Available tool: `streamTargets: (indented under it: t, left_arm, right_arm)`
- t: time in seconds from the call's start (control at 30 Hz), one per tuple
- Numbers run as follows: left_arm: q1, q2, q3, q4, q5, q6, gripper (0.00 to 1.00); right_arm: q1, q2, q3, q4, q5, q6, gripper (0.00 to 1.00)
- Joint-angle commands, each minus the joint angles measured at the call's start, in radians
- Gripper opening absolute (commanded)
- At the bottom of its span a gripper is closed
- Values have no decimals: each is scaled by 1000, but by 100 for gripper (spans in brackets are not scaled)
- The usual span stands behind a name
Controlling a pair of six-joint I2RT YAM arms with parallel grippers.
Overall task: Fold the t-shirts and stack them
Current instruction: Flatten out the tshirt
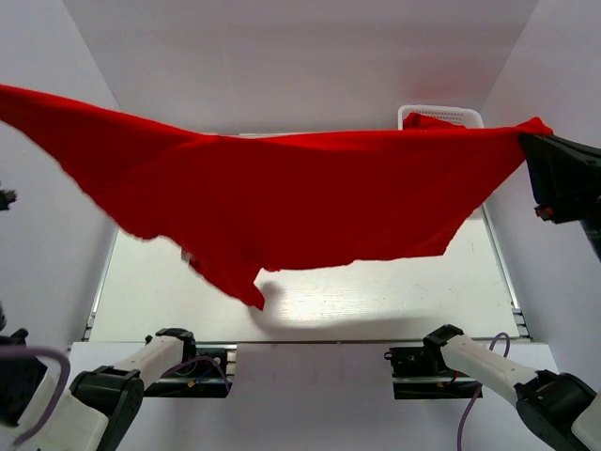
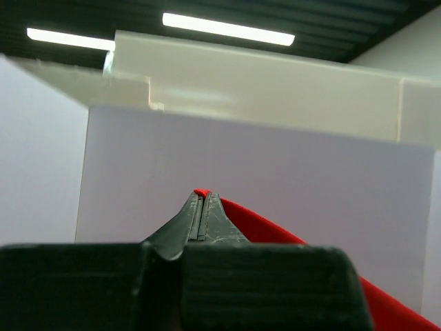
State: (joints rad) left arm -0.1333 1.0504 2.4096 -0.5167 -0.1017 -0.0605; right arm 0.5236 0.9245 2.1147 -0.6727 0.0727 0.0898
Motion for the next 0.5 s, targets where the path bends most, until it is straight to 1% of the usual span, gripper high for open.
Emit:
streamTargets:
  t: [0.0,0.1,0.23,0.27,0.3,0.33,0.37,0.4,0.43,0.47]
  left_arm:
    - [6,2,13,95,16,33,0]
    - [6,2,13,141,26,33,0]
    - [6,63,0,152,43,33,0]
    - [6,81,0,139,43,33,0]
    - [6,100,-30,121,43,33,0]
    - [-5,134,-49,121,34,42,0]
    - [-5,149,-72,110,21,51,0]
    - [-5,161,-142,110,11,51,0]
    - [-5,184,-182,127,11,66,0]
    - [-5,198,-225,138,26,94,0]
  right_arm:
    - [-7,-18,22,56,-47,-24,0]
    - [-4,-32,-8,73,-42,-19,0]
    - [-7,-29,-62,85,8,-15,0]
    - [-4,-32,-118,103,22,-13,0]
    - [-4,-32,-142,116,79,-19,0]
    - [-4,-33,-200,148,107,-18,0]
    - [-2,-36,-270,177,195,-15,0]
    - [-4,-33,-306,212,235,-3,0]
    - [-4,-36,-405,234,271,7,0]
    - [-4,-35,-459,289,339,17,0]
